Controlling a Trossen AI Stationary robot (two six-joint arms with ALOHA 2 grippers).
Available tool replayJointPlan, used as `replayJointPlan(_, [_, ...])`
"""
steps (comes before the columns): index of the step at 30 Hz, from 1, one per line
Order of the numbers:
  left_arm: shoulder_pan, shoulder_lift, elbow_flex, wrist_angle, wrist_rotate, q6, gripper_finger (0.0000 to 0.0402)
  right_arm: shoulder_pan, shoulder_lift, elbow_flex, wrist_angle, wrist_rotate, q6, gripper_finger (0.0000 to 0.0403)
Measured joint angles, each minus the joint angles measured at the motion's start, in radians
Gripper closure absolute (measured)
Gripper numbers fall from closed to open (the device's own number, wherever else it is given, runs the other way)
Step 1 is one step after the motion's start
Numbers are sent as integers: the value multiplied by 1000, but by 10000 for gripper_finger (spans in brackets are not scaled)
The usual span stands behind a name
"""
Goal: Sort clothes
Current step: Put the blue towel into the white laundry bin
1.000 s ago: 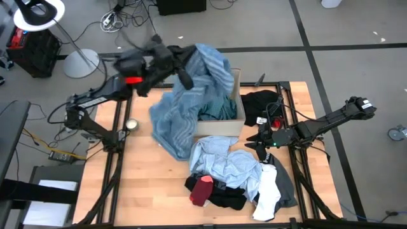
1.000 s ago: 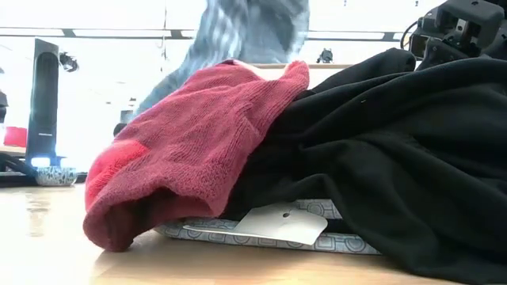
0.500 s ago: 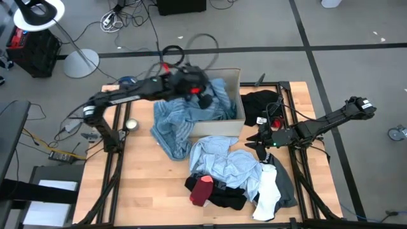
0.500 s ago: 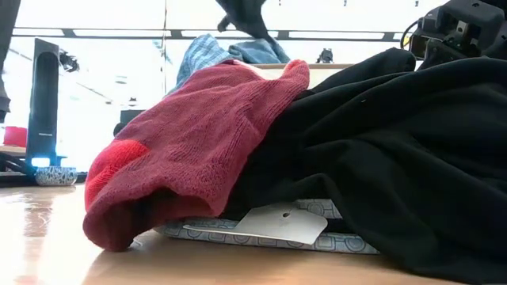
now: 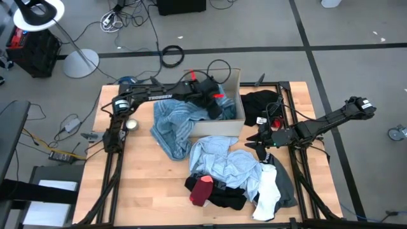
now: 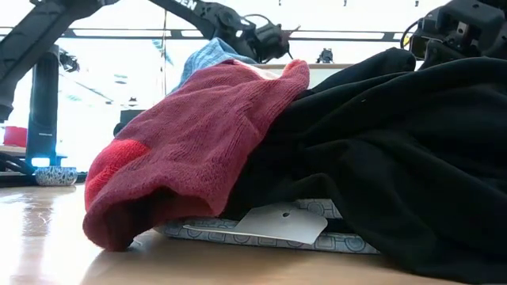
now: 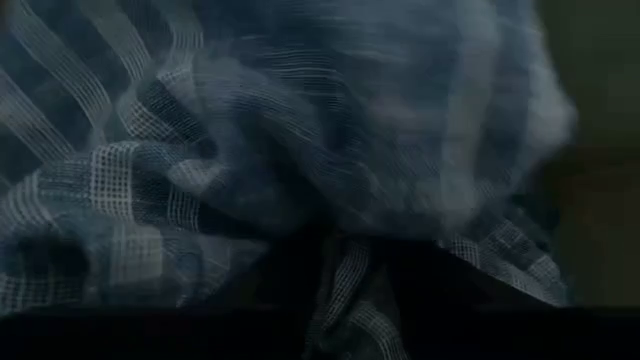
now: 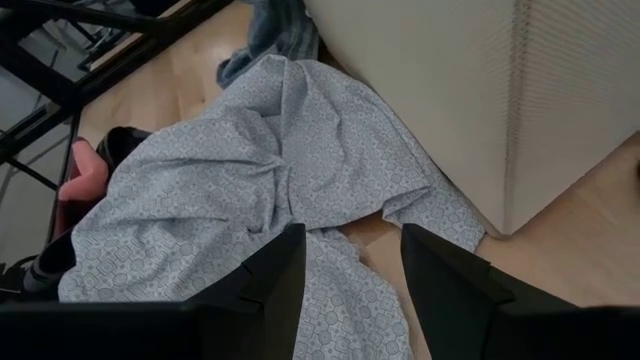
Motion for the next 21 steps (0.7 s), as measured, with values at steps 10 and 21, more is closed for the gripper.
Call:
replayJointPlan(10, [-5,-133,0,-23,34,56,257,0,0,0,-1,0,0,236])
replayJointPlan(21, [-39,-407,0,-117,-74,82,257,0,0,0,-5,0,1,236])
